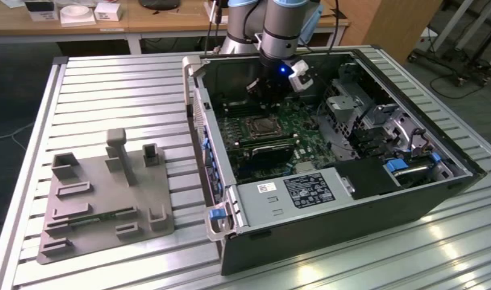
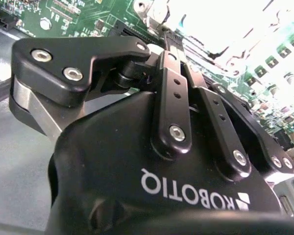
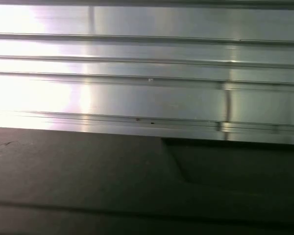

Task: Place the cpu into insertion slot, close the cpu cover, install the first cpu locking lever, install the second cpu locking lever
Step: 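Install the first cpu locking lever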

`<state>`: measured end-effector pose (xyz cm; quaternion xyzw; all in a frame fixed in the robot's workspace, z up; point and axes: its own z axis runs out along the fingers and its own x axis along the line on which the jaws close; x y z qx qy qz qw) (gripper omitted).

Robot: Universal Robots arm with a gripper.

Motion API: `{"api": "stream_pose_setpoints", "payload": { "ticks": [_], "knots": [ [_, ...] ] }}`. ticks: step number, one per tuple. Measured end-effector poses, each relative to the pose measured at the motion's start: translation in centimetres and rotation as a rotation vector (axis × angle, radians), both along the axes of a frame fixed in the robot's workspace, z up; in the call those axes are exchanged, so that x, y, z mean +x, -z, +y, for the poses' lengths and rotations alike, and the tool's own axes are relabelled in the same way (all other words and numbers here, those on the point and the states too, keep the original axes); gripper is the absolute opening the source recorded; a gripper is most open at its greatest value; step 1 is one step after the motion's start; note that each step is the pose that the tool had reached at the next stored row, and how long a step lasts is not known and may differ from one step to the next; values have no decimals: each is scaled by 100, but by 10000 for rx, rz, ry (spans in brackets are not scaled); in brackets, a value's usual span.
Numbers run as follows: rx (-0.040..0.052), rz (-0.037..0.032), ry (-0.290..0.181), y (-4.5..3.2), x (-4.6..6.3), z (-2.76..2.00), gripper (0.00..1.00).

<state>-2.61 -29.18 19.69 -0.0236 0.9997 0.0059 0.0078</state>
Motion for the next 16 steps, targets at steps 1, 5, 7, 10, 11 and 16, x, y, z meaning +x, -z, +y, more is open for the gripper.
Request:
{"api": "stream_pose_setpoints", "payload": {
  "ticks": [1, 5, 7, 10, 11, 16],
  "knots": [
    [35, 0, -1, 0, 0, 0, 10],
    [146, -1, -4, -19, 0, 1, 10],
    [171, -1, -5, -46, 0, 0, 10],
    [170, 0, -5, -62, 0, 0, 10],
    [171, 0, -5, -63, 0, -1, 10],
    [169, 1, -6, -64, 1, -24, 10]
  ]
}}
